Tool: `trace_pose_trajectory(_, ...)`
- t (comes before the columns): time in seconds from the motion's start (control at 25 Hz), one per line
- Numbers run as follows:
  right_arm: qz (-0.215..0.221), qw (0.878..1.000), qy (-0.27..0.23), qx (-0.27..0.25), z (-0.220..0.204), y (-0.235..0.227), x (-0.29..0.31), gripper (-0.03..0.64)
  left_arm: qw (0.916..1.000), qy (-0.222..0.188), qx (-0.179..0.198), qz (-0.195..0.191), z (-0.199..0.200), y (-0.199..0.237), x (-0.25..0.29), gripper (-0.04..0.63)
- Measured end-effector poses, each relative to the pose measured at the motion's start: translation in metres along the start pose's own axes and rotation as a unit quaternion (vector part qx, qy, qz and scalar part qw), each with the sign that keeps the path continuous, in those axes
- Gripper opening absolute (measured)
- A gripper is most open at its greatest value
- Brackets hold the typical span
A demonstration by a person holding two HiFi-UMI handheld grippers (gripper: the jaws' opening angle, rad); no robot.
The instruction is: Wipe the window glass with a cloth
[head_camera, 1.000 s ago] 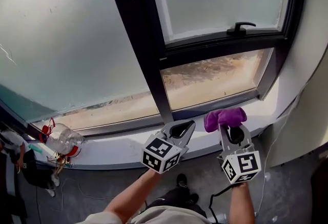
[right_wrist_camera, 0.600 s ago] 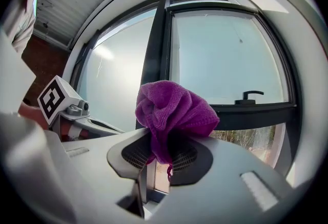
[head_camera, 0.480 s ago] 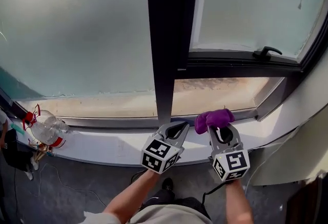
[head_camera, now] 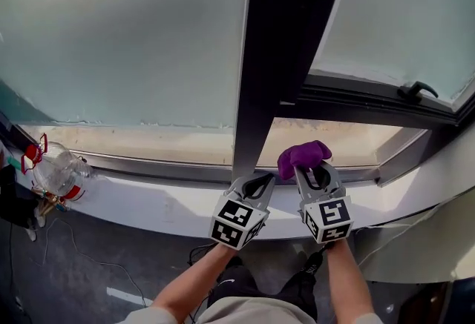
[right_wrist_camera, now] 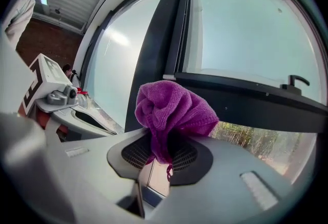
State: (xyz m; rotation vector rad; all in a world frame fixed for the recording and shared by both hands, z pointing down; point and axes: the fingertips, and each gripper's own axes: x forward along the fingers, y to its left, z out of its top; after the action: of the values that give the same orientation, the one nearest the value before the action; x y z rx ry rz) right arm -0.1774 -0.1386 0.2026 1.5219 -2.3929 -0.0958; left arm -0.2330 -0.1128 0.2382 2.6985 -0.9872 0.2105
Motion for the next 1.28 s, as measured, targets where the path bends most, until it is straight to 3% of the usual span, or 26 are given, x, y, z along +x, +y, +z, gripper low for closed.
trace_pose_trajectory(0.28,0.072,0.997,-0.018,-0.011,-0.027,-0.004,0.06,0.109,0.9978,0.002,-0.021,0.064,-0.029,0.014,0.03,0.0)
trace_pose_trajectory(0.64,0.132,0.989,-0.07,-0.02,-0.028,-0.006,0.13,0.109,0.9868,-0.003,-0.031,0.159,-0.043,0.032,0.043,0.0)
trace_pose_trajectory(1.04,0.126,0.986,-0.11,0.007,-0.015,-0.012,0.17,0.106,0.9808,0.002,-0.032,0.192,-0.058,0.045,0.052,0.0)
trace_pose_trajectory(1.28,0.09,0.987,-0.132,0.004,-0.021,-0.042,0.157,0.103,0.9822,0.005,-0.025,0.186,-0.058,0.038,0.075,0.0)
